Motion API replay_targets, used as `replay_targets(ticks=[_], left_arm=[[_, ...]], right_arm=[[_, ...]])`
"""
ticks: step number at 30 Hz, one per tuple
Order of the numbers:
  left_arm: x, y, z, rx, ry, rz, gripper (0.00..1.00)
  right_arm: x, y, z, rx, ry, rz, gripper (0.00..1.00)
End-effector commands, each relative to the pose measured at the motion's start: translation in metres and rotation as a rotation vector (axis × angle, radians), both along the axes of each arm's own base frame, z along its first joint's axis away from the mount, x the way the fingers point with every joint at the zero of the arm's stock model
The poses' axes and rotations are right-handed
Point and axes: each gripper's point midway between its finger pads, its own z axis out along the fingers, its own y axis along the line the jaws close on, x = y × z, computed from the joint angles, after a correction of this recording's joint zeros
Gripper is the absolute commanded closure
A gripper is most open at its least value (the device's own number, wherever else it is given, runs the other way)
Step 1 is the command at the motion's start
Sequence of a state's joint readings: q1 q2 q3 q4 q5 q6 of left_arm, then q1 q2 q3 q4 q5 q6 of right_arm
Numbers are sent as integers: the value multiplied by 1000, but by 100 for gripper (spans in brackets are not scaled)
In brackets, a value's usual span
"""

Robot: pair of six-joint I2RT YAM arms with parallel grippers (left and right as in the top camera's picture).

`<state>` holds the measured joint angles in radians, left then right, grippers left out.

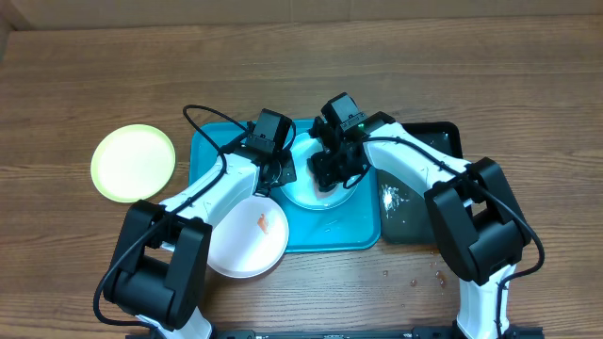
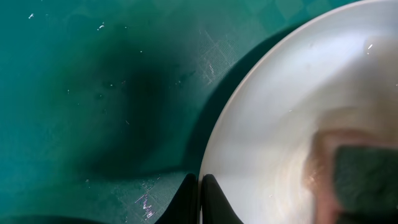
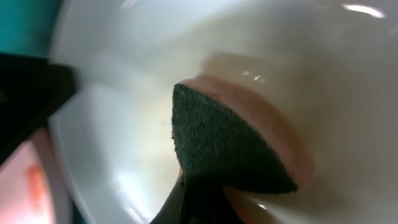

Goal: Clean dirty plates on tray and stack at the side
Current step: 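Scrub the light-blue plate surface with the sponge in right gripper, then drop the sponge in the black tray and raise right gripper away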

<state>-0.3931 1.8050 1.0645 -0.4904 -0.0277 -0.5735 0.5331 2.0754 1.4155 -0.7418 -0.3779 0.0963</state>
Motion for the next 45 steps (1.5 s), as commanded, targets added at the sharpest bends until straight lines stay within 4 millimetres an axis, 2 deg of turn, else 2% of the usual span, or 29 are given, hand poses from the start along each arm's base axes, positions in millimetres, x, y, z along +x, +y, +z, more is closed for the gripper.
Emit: replay_targets(ticks=[1,3,7,11,14,16,18,21,24,27,33,39,40,41,42,43,45], left_arm=[[-7,-4,-12,3,32,-33,96],[-7,-4,-12,3,32,-33,96],[-7,-3,-12,4,35,-33,96],[-8,-3,-12,5,35,-33,96],[-7,-3,-12,4,35,-33,96],[-8,-3,-12,5,35,-33,96],[-8,-3,-12,5,35,-33,96],[-8,-3,-12,5,35,-33,96],[-7,-4,-12,4,35,-33,96],[-7,-4,-12,4,34,-33,96],[-7,-4,-12,4,34,-33,96],[-7,-4,-12,4,34,-33,96],[-7,-4,-12,3,32,-33,96],[-7,-4,-12,3,31,-33,96],[-6,-4,-12,3,31,-33,96],[-6,-4,-12,3,31,-33,96],[-7,-4,-12,3,31,-33,95]], right_arm=[[-20,36,18,220,90,111,96],[-11,37,30,239,74,104,96],[14,27,69,264,33,63,96],[30,4,108,263,-6,25,96],[35,-25,117,199,-9,-39,96],[36,-52,113,115,0,-92,96],[34,-86,104,-5,30,-154,96],[26,-140,91,-200,77,-232,96],[17,-182,80,-342,121,-300,96],[10,-202,70,-390,152,-329,96],[3,-224,44,-467,169,-390,96],[5,-226,19,-470,131,-400,95],[5,-226,17,-469,129,-401,88],[5,-226,15,-468,127,-401,68],[4,-226,14,-468,126,-401,39],[4,-226,14,-468,127,-401,28],[5,-226,14,-466,125,-401,25]])
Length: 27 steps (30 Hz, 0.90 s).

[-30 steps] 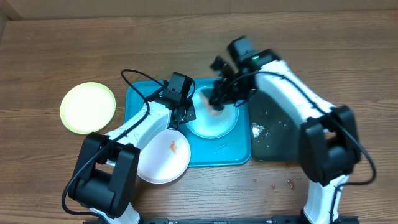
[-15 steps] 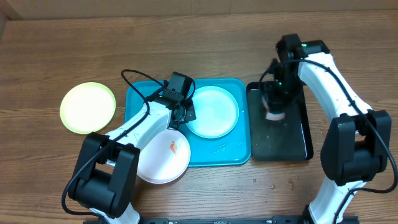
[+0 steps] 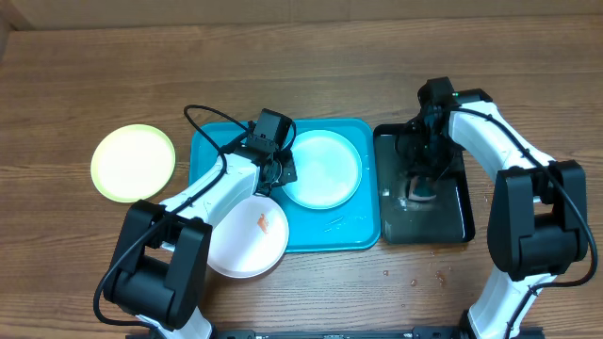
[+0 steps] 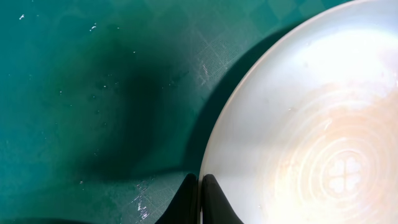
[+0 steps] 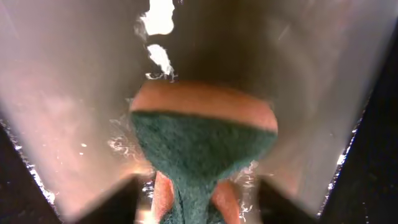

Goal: Clean dirty plates on tray and stack at the side
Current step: 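Drop the sponge in the black tray and raise right gripper away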

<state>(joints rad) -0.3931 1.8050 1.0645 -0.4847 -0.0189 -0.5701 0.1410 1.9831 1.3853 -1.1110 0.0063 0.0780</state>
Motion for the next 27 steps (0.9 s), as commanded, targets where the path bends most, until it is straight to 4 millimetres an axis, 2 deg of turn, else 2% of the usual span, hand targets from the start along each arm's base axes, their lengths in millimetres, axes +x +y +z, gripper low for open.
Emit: replay_targets(ticks=[1,5,6,10,14,15,20,25,27], left_arm=[[-7,-2,-12,12,33,-27,94],[-7,-2,-12,12,35,-26,85],[-8,-2,-12,13,37,-27,79],[-8,-2,-13,13,38,-26,76],[-8,-1,-14,15,41,-26,76],[-9,-1,-15,16,44,-26,76],[-10,-1,-29,24,67,-26,78],[-10,-2,-36,19,78,-24,96],[-9,-2,-36,18,75,-24,96]], right_arm=[[5,0,9,-2,-35,-1,25],[17,7,25,34,-65,-6,24],[25,6,35,38,-84,-12,21],[41,-8,56,40,-128,-57,21],[52,-40,62,38,-160,-196,18],[53,-50,62,36,-164,-235,0],[51,-95,61,27,-169,-380,0],[56,-123,62,22,-206,-447,0],[60,-131,63,21,-227,-465,0]])
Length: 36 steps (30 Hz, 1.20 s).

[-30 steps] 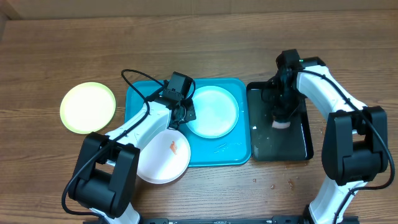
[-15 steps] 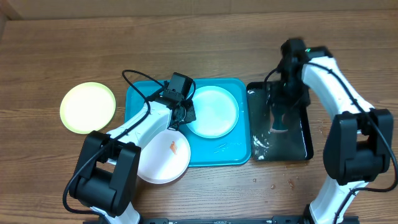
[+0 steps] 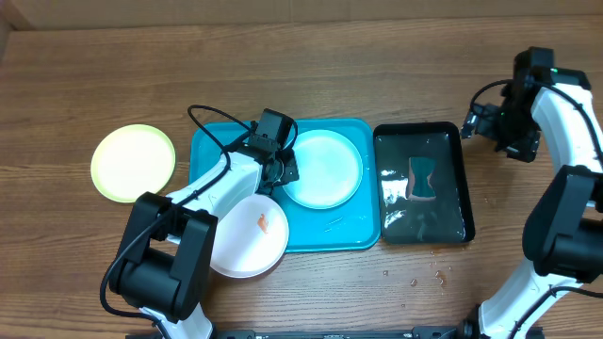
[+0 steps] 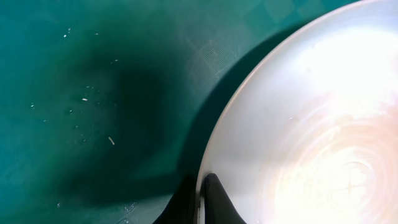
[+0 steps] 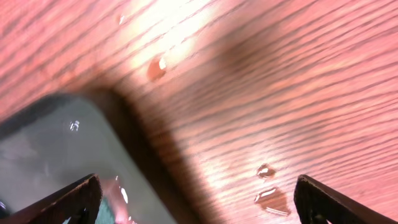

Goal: Clean dirty plates on tray and stack at the side
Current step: 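Drop the sponge in the black tray and raise right gripper away, then lift the light-blue plate with left gripper and tilt it over the black tray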

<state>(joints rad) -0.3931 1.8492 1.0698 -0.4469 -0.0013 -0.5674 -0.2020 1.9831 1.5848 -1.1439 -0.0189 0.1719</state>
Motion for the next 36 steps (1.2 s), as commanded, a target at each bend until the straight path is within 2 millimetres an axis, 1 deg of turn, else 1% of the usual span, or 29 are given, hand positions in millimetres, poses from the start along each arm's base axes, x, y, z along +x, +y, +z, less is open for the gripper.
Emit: replay_targets(ticks=[1,4,6,11,16,19,25,28,30,32,36], left_arm=[[-13,2,-24,31,65,-16,96],[-9,2,-19,29,55,-19,96],[-4,2,-10,26,50,-13,96],[12,8,26,33,12,-41,96],[25,14,59,31,-36,-42,96],[32,12,79,27,-83,-70,96],[40,4,109,8,-155,-88,96],[44,-3,125,-6,-194,-99,96],[45,-13,135,-16,-218,-119,96],[45,-26,143,-25,-237,-145,96],[39,-59,153,-25,-284,-231,96]], right_arm=[[11,-11,15,-13,-70,-37,0],[17,-16,16,-19,-98,-44,0],[21,-17,16,-22,-115,-44,0],[26,-18,17,-26,-136,-44,0],[26,-18,18,-27,-137,-44,0],[26,-18,18,-27,-137,-44,0],[26,-18,18,-27,-137,-44,0],[26,-18,18,-27,-137,-44,0],[26,-18,18,-27,-137,-44,0],[26,-18,18,-27,-137,-44,0],[26,-18,18,-27,-137,-44,0]])
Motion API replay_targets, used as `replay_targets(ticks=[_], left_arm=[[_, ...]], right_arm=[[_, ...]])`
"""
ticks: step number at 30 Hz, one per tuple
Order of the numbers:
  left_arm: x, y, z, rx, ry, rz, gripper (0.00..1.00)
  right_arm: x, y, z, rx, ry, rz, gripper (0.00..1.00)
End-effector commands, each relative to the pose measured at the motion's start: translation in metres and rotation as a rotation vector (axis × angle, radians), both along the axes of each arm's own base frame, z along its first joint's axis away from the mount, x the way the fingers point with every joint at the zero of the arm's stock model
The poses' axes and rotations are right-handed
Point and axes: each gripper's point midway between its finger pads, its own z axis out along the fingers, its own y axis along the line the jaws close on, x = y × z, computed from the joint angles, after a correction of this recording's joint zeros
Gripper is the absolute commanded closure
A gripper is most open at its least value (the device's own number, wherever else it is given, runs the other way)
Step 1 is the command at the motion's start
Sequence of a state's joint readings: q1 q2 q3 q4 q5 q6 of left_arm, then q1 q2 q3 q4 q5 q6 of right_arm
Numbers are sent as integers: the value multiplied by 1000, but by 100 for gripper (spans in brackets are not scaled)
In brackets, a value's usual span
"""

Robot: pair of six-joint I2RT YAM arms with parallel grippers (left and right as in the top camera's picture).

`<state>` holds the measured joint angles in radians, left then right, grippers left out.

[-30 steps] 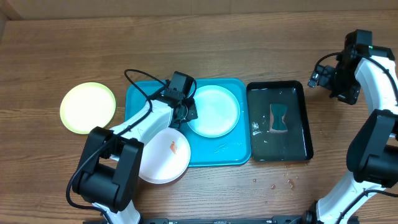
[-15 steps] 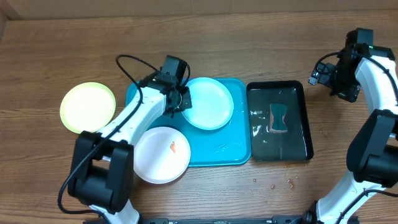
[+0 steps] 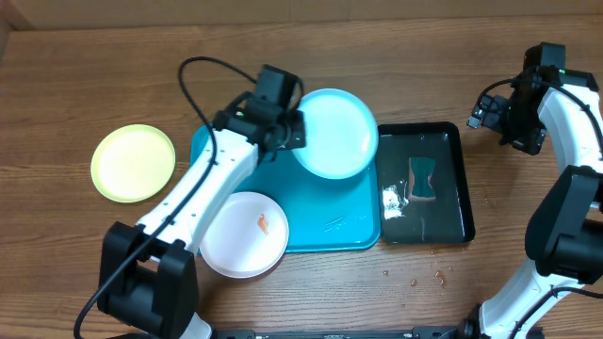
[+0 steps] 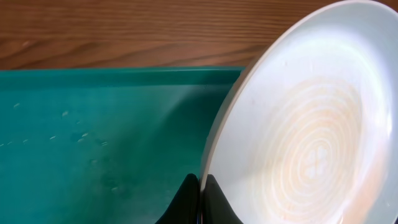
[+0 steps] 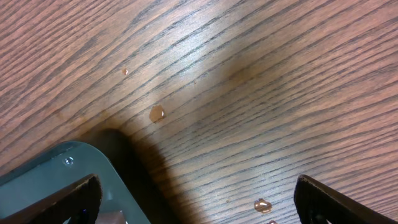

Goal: Clean dirty plates on tray and stack at the side
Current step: 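Lift the light-blue plate with left gripper and tilt it over the black tray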

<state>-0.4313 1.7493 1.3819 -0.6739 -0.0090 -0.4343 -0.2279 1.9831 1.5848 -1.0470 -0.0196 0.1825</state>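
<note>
My left gripper (image 3: 290, 130) is shut on the rim of a pale, clean-looking plate (image 3: 334, 132), held tilted above the far right corner of the teal tray (image 3: 221, 179). In the left wrist view the fingers (image 4: 201, 186) pinch the plate's edge (image 4: 298, 137) over the tray (image 4: 93, 143). A white plate (image 3: 240, 240) with an orange scrap (image 3: 262, 224) overlaps the tray's near left edge. A yellow-green plate (image 3: 133, 163) lies on the table to the left. My right gripper (image 3: 504, 127) is open and empty over bare wood (image 5: 199, 199).
A black tray (image 3: 457, 188) with water stands right of the teal tray, and the green-and-orange sponge (image 3: 421, 179) lies in it. Its corner (image 5: 50, 180) shows in the right wrist view. Water drops (image 3: 415, 278) dot the table in front.
The plate in my left gripper was flat on the teal tray; now it is off the tray, tilted, farther back and to the right. The right gripper stays open in much the same place.
First my right gripper pressed the sponge into the plate while the left held its rim. Then the right held the sponge in the black tray's water. Later the sponge lay there and the right gripper was open off to the right. Now the left holds the plate raised.
</note>
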Motion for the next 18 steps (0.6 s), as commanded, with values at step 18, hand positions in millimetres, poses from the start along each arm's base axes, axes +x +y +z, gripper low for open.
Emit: replay_targets(ticks=[18], left_arm=[[-54,-107,104,596,-647,-162,96]], right_arm=[[5,-3,14,-9,-42,-8,0]])
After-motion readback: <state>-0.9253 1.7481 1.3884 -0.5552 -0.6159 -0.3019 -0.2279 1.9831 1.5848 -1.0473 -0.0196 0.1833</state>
